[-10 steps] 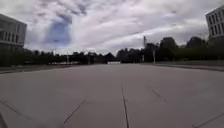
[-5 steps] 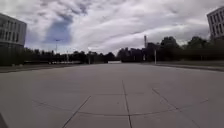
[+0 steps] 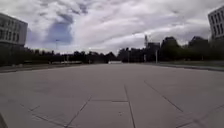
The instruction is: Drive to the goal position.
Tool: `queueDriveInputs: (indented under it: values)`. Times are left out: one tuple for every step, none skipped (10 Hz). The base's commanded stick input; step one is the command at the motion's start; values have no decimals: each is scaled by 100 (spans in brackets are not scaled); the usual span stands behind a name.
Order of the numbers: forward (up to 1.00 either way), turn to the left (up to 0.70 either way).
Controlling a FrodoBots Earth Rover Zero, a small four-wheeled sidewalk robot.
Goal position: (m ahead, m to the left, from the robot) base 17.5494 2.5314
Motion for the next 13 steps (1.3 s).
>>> queueDriveInputs:
  values:
    - [70,1]
    - [70,1]
    - [70,1]
    - [70,1]
    - [70,1]
    - [70,1]
    - [70,1]
    - [70,1]
    - [70,1]
    - [70,1]
    - [70,1]
    - [70,1]
    - [70,1]
